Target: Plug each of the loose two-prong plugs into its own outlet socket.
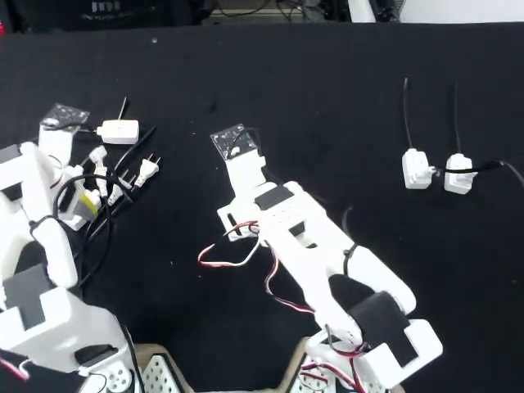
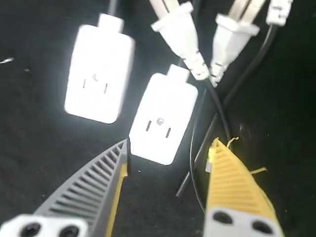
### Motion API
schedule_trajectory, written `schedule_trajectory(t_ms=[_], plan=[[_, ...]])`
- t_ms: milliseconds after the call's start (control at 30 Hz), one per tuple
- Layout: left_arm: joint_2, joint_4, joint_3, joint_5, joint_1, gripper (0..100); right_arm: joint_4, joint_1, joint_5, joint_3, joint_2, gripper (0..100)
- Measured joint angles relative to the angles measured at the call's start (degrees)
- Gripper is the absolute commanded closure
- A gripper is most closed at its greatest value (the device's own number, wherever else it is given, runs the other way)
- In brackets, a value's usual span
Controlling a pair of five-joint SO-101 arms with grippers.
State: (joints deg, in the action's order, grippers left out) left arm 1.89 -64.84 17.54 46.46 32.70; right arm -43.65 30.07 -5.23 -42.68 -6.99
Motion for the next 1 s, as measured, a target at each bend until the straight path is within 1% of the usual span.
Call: schedule_trajectory(t_ms=[267,467,733,900,1000], plan=[[7.1,1.3,-2.5,2.3,0.4,74,0.0,0.0,0.0,0.0,0.0,95.9],[10.0,1.3,-6.9,2.3,1.7,74,0.0,0.0,0.0,0.0,0.0,95.9],[14.3,1.3,-12.4,2.3,5.0,74,0.0,0.0,0.0,0.0,0.0,95.9],[17.3,1.3,-13.8,2.3,5.3,74,0.0,0.0,0.0,0.0,0.0,95.9],[17.4,1.3,-13.8,2.3,5.3,79,0.0,0.0,0.0,0.0,0.0,95.9]])
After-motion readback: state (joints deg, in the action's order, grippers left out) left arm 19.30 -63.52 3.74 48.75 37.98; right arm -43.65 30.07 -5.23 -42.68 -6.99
